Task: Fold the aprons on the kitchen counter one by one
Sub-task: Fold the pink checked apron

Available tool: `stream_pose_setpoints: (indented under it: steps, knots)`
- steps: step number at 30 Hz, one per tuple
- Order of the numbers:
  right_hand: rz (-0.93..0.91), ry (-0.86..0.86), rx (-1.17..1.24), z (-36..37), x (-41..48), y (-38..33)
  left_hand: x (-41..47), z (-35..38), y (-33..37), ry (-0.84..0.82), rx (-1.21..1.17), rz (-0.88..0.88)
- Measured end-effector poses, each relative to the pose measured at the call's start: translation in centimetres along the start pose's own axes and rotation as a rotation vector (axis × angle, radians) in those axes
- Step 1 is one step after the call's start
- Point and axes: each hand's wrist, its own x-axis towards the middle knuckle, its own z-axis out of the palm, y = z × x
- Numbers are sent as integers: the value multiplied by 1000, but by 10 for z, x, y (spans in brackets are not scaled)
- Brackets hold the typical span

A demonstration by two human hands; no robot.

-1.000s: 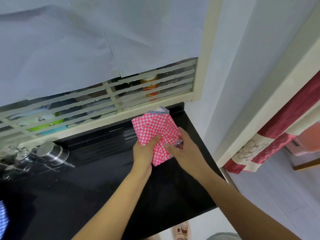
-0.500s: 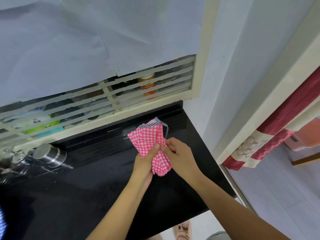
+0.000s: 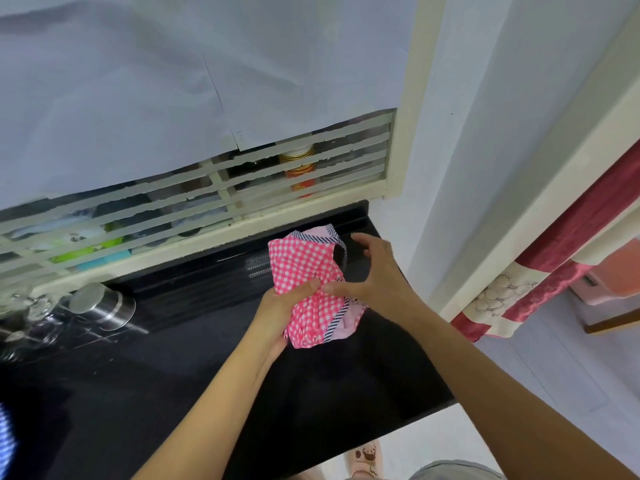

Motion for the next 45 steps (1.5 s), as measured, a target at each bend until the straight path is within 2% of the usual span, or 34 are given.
stream_pose_setpoints:
  steps: [2,3,4,7,9,13,16,19,23,28,30,31,34,35,37,41,43,45]
  knots:
    - [81,-323,148,-7,3,0,0,0,7,-30,31,-17]
    - [113,-426,196,-7,1,0,-1,-1,10,-53,30,-33]
    - [130,-453,216,-4,-1,-1,-1,-1,13,-94,22,-49]
    - [88,-336,223,5,-7,-1,-3,-5,20,-293,43,-87]
    - [74,-332,233,5,-10,-1,-5,-5,21,-357,117,-51]
    - [110,-484,221,-13,-12,-5,2,-7,24,-212,77,-43]
    - [140,-321,388,-44,-5,7,12,-24,29,-126,4,-78]
    - [173,-175,597,-69,3,18,12,-38,33,-112,-76,-134]
    - [137,-139,648,-68,5,21,9,-39,29,-41,-114,-221]
    - [64,-106,1039,-73,8,10,7,-40,27,4,-58,-241]
    - [54,-126,903,-75,3,3,7,-43,29,46,-53,-255]
    - [25,-151,716,-76,0,-1,7,-44,30,56,-43,-267]
    - [-170,-287,-47,-72,-8,-23,8,-47,35,68,106,-275]
    - [-229,-344,-242,-67,-10,-31,7,-46,37,66,175,-269]
    - [-287,-450,-467,-54,-12,-44,8,-42,42,59,340,-238]
    - [-378,-581,-533,-35,-7,-64,9,-22,50,-27,832,-147]
    - [-413,-620,-488,-33,0,-74,3,-8,53,-129,1124,-40]
    - [-388,-659,-395,-35,10,-79,-6,3,54,-279,1308,60]
